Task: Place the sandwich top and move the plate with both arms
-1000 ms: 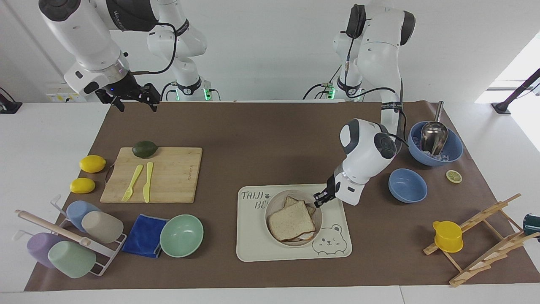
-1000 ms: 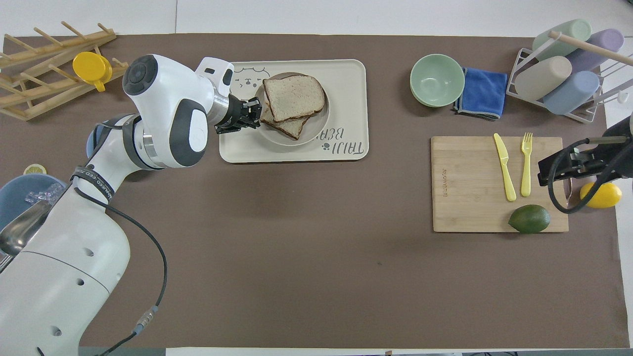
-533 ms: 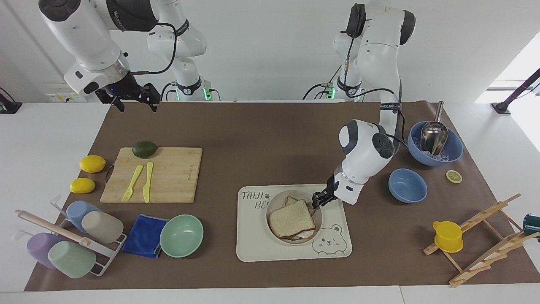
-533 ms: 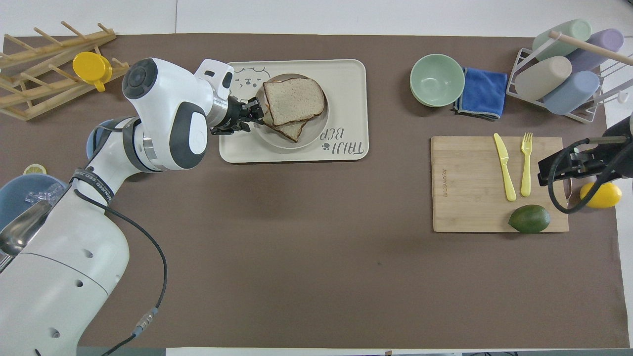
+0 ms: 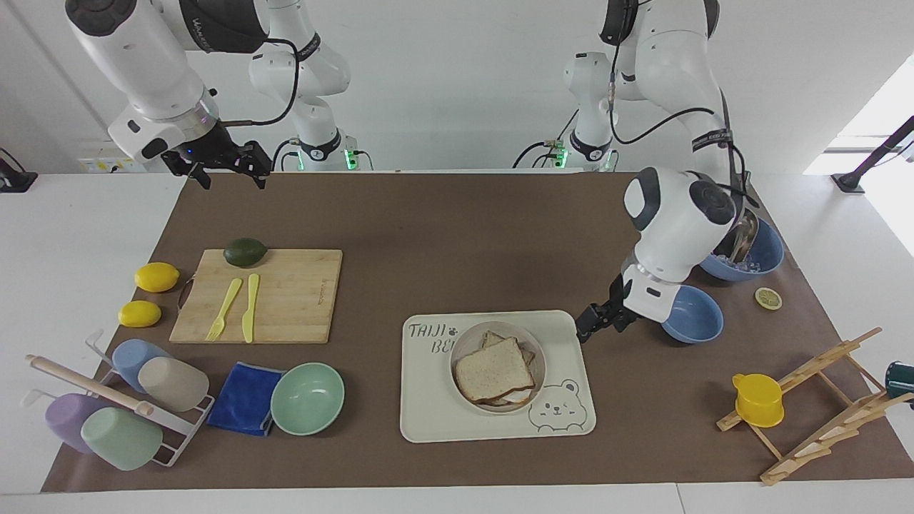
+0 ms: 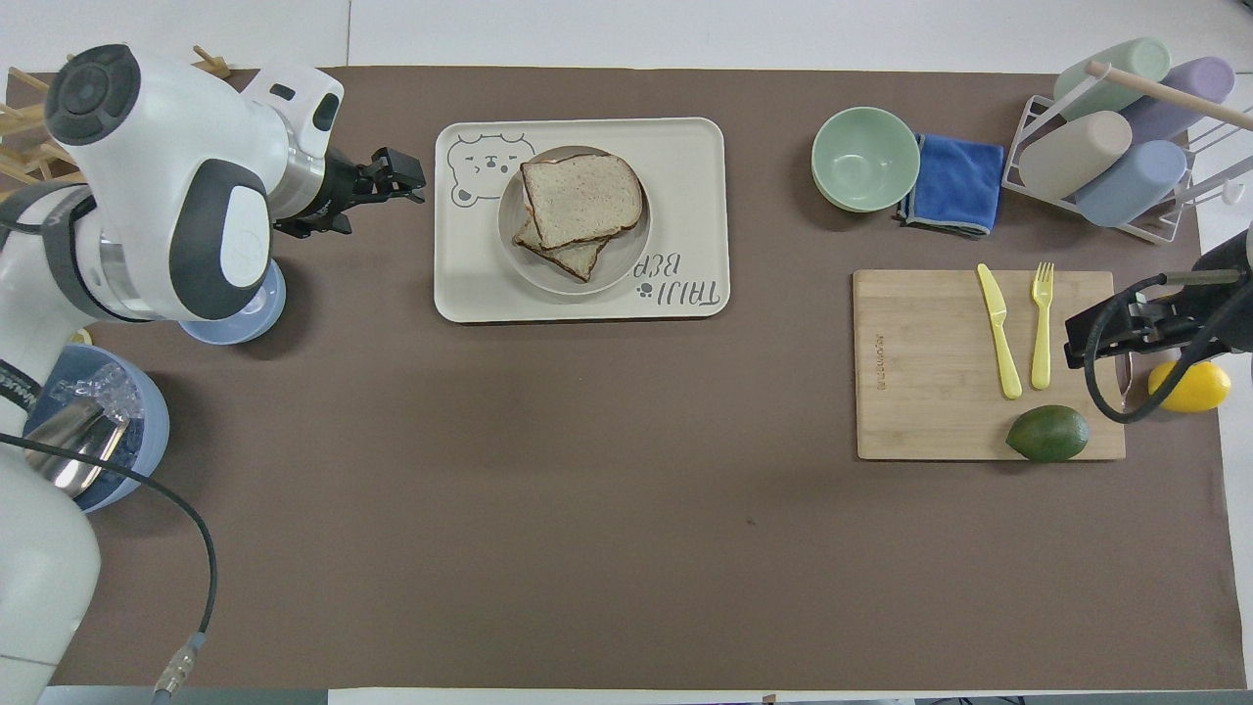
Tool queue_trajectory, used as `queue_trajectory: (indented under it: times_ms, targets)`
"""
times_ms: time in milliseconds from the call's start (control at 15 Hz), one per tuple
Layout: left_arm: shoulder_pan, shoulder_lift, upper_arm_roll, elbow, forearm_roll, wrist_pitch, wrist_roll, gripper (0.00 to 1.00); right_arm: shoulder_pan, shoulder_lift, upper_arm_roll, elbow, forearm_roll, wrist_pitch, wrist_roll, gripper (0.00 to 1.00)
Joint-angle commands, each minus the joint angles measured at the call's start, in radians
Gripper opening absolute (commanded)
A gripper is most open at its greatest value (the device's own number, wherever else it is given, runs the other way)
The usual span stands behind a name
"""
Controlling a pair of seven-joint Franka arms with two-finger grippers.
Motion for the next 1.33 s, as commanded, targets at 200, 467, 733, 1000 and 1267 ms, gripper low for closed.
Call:
queue_trajectory:
  times_ms: [200,467,733,1000,1267]
  targets:
    - [0.065,-0.187,-0.001,-0.029,0.082,-0.226,0.145,1.00,-0.017,-0.014,0.008,-0.013,0.018,0.008,-0.014,1.00]
    - [0.089,-0.302,0.005,-0.054,0.083,-0.357,0.217,1.00,-0.017,-0.014,0.008,-0.015,0.018,0.008,-0.014,1.00]
    - [0.108,-0.408,-0.006,-0.088,0.142,-0.498,0.233,1.00,-0.017,-0.014,0.008,-0.015,0.018,0.008,-0.014,1.00]
    - [0.179,-0.427,-0.077,-0.089,0.143,-0.561,0.299,1.00,-0.017,-0.014,0.008,-0.013,0.018,0.008,-0.014,1.00]
    - [0.182,-0.412,-0.063,-0.075,0.142,-0.449,0.297,1.00,-0.017,-0.014,0.008,-0.013,0.018,0.007,-0.014,1.00]
